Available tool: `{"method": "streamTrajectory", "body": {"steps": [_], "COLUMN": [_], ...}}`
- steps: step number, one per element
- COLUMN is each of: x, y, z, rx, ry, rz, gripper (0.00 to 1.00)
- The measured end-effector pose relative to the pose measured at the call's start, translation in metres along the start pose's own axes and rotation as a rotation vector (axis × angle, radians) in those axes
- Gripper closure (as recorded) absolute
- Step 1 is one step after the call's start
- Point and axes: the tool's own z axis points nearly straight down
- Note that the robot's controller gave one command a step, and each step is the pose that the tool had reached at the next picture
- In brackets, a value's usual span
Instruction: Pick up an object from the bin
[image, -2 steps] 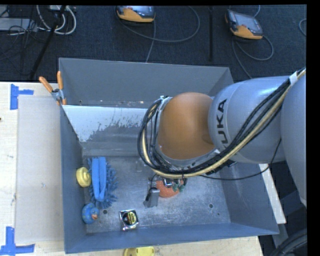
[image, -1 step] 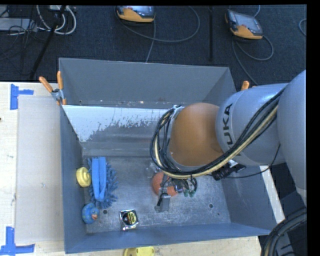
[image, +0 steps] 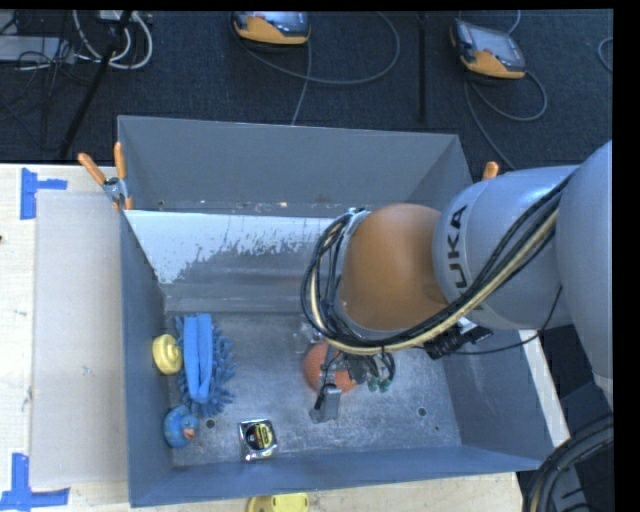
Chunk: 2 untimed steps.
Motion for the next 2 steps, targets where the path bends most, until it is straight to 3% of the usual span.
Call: {"method": "streamTrajectory", "body": {"steps": [1,2], "x": [-0.009,-0.021], "y": [-0.039,-0.048], "z": [0.015,0.037], "rx": [-0.001,0.0], "ry": [-0.001,-0.005], "rz": [0.14,0.037], "gripper": [0.0,1.0]}}
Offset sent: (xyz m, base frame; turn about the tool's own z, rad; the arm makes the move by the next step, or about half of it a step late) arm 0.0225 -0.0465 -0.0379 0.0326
